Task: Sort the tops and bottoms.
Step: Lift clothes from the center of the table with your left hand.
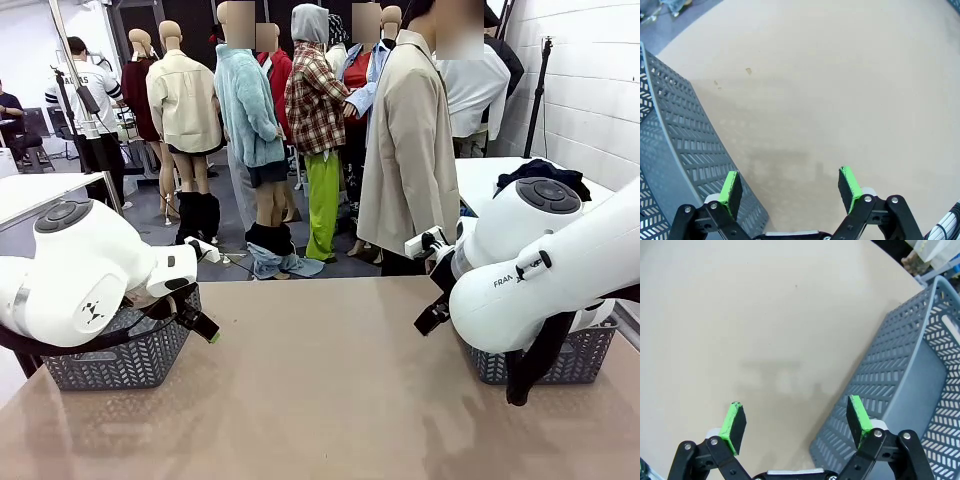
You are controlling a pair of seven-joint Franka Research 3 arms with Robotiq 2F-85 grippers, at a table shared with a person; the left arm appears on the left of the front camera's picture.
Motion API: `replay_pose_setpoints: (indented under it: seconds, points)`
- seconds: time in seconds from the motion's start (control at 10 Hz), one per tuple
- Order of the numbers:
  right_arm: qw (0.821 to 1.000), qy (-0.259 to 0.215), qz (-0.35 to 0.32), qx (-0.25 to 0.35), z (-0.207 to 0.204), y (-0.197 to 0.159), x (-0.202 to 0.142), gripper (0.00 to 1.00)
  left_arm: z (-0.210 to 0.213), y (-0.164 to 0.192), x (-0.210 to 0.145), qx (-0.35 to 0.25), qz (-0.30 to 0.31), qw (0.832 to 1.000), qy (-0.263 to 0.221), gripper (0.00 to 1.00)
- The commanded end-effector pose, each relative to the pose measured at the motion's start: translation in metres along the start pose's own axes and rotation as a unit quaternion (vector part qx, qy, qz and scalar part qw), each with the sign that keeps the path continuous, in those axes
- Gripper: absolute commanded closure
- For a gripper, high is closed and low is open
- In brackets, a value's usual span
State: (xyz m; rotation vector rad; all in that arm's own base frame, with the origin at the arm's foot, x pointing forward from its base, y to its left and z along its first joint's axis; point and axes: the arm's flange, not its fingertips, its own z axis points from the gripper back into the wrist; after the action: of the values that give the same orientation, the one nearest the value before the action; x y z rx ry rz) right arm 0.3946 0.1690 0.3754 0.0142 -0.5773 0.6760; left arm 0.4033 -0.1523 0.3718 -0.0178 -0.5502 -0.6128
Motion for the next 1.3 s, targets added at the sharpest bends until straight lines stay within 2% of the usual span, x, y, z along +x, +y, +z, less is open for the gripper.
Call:
replay_pose_setpoints:
  seconds: [0.0,0.2,0.4,0.6,0.8,0.9,1.0,1.2]
  points:
    - [0.999,-0.035,0.018,-0.024,0.017,-0.001,0.014,0.00,0.019,0.003,0.014,0.023,-0.006,1.000,-0.017,0.00]
    - [0.990,-0.091,0.026,-0.108,0.049,-0.017,0.040,0.00,0.079,0.006,0.052,0.076,-0.065,0.992,-0.079,0.00]
    - [0.978,-0.127,0.001,-0.168,0.092,-0.059,0.052,0.00,0.133,0.027,0.067,0.140,-0.071,0.984,-0.082,0.00]
    - [0.958,-0.125,-0.065,-0.248,0.127,-0.132,0.029,0.00,0.203,0.076,0.034,0.188,-0.007,0.979,-0.083,0.00]
    - [0.937,-0.124,-0.144,-0.294,0.156,-0.197,-0.008,0.00,0.242,0.124,-0.025,0.229,0.077,0.968,-0.070,0.00]
    - [0.927,-0.124,-0.179,-0.306,0.164,-0.219,-0.031,0.00,0.256,0.143,-0.056,0.222,0.111,0.965,-0.087,0.00]
    - [0.922,-0.126,-0.221,-0.293,0.167,-0.238,-0.057,0.00,0.269,0.162,-0.088,0.208,0.139,0.963,-0.100,0.00]
    - [0.911,-0.108,-0.260,-0.300,0.167,-0.257,-0.086,0.00,0.273,0.181,-0.120,0.197,0.172,0.960,-0.099,0.00]
